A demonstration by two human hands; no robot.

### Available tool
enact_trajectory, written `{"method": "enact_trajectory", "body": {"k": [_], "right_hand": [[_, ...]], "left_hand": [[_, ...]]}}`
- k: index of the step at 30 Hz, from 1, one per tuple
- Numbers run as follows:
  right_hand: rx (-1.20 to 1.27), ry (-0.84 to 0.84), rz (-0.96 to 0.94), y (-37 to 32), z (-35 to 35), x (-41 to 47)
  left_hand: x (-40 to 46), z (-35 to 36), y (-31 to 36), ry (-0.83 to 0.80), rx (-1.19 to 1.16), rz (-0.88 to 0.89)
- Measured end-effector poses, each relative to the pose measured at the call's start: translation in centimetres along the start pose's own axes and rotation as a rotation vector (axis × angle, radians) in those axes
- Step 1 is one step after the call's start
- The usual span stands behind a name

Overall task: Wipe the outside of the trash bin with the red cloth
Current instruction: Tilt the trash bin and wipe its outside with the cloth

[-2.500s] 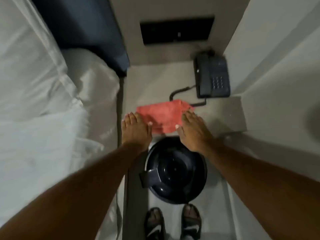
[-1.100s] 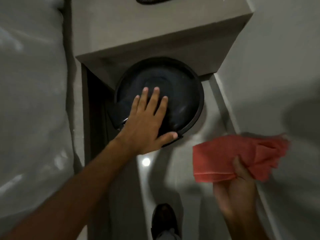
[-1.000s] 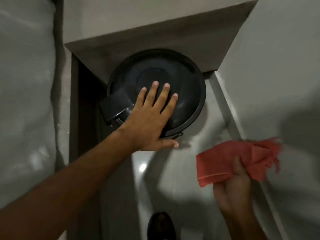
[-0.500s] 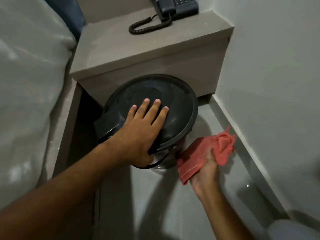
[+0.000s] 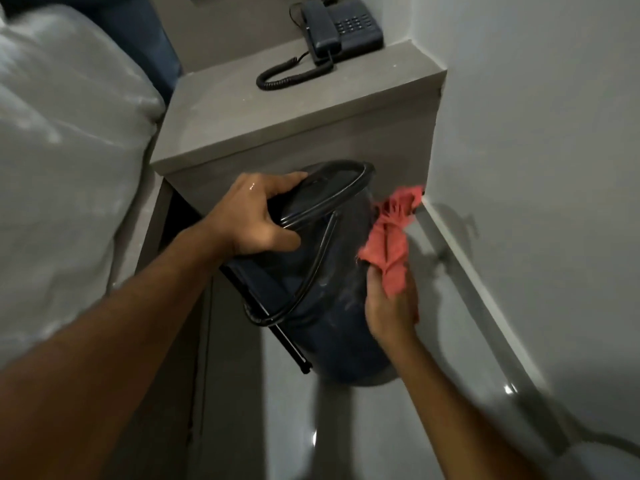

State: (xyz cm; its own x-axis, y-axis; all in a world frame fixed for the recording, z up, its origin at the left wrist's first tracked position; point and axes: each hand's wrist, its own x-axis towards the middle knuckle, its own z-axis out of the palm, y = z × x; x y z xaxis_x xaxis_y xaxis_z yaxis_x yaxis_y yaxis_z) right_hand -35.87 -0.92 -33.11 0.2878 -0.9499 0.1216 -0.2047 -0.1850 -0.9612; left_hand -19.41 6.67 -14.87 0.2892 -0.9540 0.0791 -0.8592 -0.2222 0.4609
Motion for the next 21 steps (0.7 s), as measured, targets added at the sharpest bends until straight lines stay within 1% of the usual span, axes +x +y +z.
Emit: {"method": "enact_trajectory", "body": {"k": [1, 3, 4, 6, 7, 9, 10, 11, 13, 15, 16, 17, 18, 20, 21], "right_hand": [[0.008, 0.013, -0.011, -1.5, 0.8, 1.8], [0.010, 0.014, -0.116, -4.2, 2.0, 3.9], [-0.096, -0.005, -0.204, -4.3, 2.4, 3.4], [-0.461, -0.113, -0.455, -1.0, 2.3, -1.4], [-0.568, -0.168, -0.617, 1.5, 1.4, -4.5], [-0.634, -0.288, -0.922, 6.0, -0.5, -8.3], [-0.650, -0.318, -1.024, 6.5, -1.0, -8.3], [-0.670, -0.316, -1.093, 5.6, -0.8, -7.2], [-0.654, -0.250, -1.187, 1.1, 1.3, -3.9], [-0.611, -0.143, -1.189, -2.5, 4.3, -1.8], [-0.608, -0.121, -1.192, -2.3, 5.2, -2.2], [-0.626, -0.156, -1.245, -1.0, 5.3, -3.1], [-0.662, -0.251, -1.328, 1.4, 4.5, -4.5], [-0.816, -0.409, -1.456, 7.3, 0.8, -7.2], [-0.882, -0.438, -1.473, 9.6, -1.0, -8.1]], "left_hand": [[0.0, 0.0, 0.0, -0.001, -0.001, -0.003], [0.0, 0.1, -0.1, -0.009, 0.005, -0.007], [-0.1, 0.0, -0.3, -0.017, 0.008, -0.010], [-0.2, 0.0, -0.4, -0.014, 0.015, -0.027], [-0.1, 0.0, -0.2, -0.005, 0.022, -0.038], [0.1, 0.1, 0.2, 0.014, 0.031, -0.063], [0.2, 0.2, 0.4, 0.017, 0.033, -0.065], [0.3, 0.3, 0.5, 0.018, 0.036, -0.061], [0.5, 0.2, 0.6, 0.009, 0.036, -0.052], [0.5, 0.0, 0.2, 0.003, 0.034, -0.056], [0.4, -0.1, 0.0, -0.007, 0.031, -0.060], [0.4, -0.3, -0.2, -0.010, 0.024, -0.065], [0.2, -0.4, -0.4, -0.007, 0.018, -0.074], [0.0, -0.4, -0.8, -0.022, 0.006, -0.066], [0.0, -0.3, -0.9, -0.027, -0.003, -0.056]]}}
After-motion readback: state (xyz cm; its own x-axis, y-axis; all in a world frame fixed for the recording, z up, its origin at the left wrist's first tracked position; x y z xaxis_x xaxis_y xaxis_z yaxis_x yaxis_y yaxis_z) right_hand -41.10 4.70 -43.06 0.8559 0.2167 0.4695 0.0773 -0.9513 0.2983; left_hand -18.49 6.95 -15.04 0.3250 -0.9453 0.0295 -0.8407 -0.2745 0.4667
